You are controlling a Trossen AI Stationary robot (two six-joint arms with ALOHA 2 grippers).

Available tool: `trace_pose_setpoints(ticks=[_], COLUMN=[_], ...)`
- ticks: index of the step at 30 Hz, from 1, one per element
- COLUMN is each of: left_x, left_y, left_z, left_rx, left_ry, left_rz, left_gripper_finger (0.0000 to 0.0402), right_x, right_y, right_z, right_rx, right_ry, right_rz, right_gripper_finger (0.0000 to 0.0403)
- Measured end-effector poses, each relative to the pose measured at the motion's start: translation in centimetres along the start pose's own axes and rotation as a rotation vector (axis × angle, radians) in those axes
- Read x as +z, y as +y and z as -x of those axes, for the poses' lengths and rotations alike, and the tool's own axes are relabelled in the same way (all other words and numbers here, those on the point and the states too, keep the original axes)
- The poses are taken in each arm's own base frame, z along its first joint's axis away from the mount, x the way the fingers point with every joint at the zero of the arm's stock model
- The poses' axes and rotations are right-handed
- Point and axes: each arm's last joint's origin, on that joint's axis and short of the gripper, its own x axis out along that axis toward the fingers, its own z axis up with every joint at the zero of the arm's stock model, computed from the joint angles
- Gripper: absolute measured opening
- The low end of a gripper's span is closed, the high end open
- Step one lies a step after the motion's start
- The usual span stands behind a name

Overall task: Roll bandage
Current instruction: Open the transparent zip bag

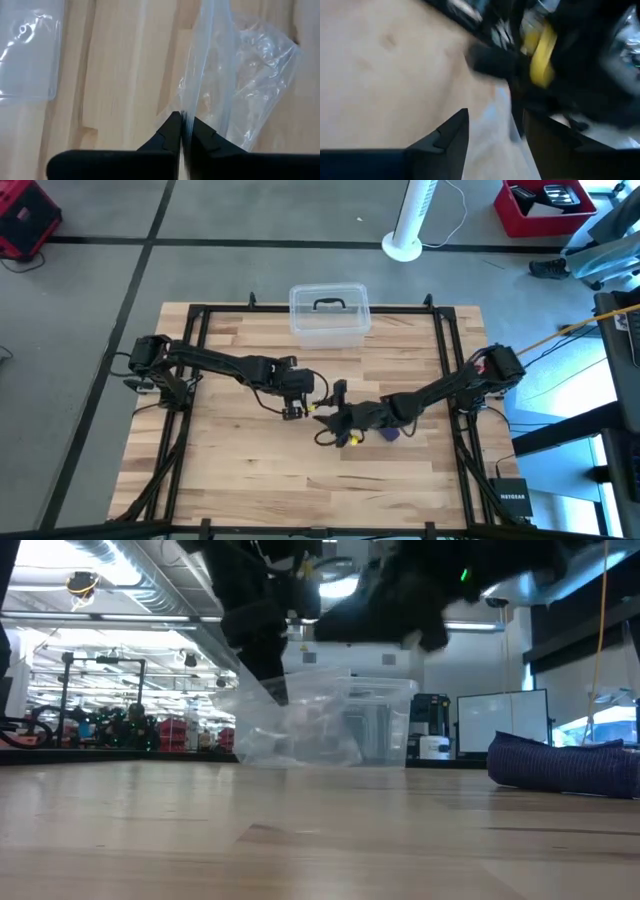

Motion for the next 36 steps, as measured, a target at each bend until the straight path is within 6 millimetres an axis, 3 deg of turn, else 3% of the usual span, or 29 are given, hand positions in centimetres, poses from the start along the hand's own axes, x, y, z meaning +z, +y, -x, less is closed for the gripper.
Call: trace_pose_setpoints(ticks=[10, 13, 21, 26, 36], left_x=[0.4, 0.4, 0.5, 0.4, 0.5], left_y=[-1.0, -0.8, -0.4, 0.0, -0.1], left_z=[2.0, 1.9, 1.9, 1.8, 1.8], left_rx=[-0.044, -0.040, -0.030, -0.024, -0.025], left_ry=[-0.070, -0.068, -0.072, -0.054, -0.070], left_rz=[-0.046, -0.058, -0.045, -0.030, -0.031], left_gripper_finger=[0.0005, 0.0002, 0.0001, 0.0004, 0.0005], right_x=[-0.9, -0.2, -0.7, 1.1, -1.9], right_y=[-0.6, -0.7, -0.7, -0.5, -0.8], right_z=[-3.2, -3.3, -3.5, -3.0, -5.0], right_rx=[-0.049, -0.007, -0.060, -0.097, -0.083], right_ry=[0.093, 0.068, 0.128, 0.097, 0.219], right_rz=[0.027, 0.035, 0.062, 0.055, 0.036], right_gripper_finger=[0.0183, 0.0164, 0.0113, 0.0107, 0.0106])
